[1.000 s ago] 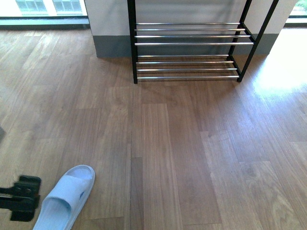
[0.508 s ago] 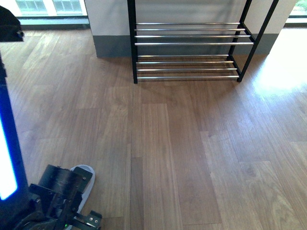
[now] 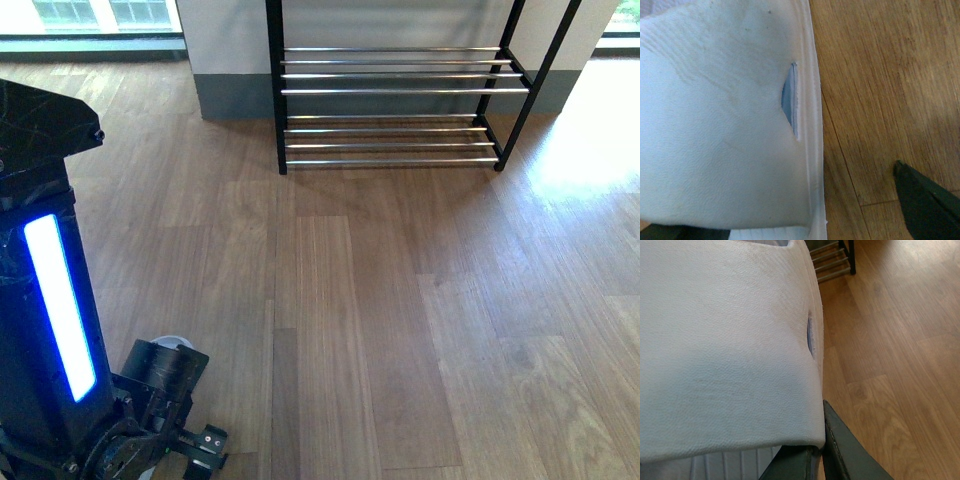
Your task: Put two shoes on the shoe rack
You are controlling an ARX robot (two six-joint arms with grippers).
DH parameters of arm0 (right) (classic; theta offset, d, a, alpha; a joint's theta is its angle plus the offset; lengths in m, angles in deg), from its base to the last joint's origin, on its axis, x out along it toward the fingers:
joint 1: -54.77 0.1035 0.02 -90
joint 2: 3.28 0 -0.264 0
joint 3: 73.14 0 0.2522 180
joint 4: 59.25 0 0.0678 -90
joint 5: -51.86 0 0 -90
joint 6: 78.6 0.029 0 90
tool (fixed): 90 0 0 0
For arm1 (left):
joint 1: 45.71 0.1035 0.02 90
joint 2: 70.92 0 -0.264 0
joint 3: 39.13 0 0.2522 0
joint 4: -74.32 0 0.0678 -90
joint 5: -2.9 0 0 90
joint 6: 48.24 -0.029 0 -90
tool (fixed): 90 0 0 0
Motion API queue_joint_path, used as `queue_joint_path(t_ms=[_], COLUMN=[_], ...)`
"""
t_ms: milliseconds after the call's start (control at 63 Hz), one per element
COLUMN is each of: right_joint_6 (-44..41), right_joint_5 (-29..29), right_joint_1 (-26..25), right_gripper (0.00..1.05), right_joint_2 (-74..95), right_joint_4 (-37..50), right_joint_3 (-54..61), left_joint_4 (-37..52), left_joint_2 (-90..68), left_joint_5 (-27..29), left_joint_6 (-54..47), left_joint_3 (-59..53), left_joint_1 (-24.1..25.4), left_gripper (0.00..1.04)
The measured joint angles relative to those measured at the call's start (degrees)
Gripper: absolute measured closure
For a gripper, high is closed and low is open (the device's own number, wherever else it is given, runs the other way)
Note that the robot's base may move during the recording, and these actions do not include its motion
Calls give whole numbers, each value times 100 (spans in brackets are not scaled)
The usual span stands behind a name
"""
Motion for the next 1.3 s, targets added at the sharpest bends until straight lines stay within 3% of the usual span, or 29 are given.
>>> queue_joint_path(t_ms=[444, 603, 888, 1158, 1301], right_joint_6=[0, 0, 0, 0, 0], right_joint_5=[0, 0, 0, 0, 0], right_joint_1=[0, 0, 0, 0, 0], right_gripper=[103, 103, 103, 103, 103], right_joint_2=[0, 0, 0, 0, 0], right_joint_4=[0, 0, 0, 0, 0], right_joint_3=[0, 0, 0, 0, 0], left_joint_4=[310, 549, 870, -251, -1384], left_joint_2=[-11, 208, 2697, 6096, 8284], left_joint_5=[-2, -184, -203, 109, 197], left_joint_6=[164, 341, 463, 380, 278], left_joint_3=[-85, -400, -2103, -3617, -4039], left_joint_1=[9, 13, 37, 74, 181], left_gripper=[89, 103, 103, 103, 103])
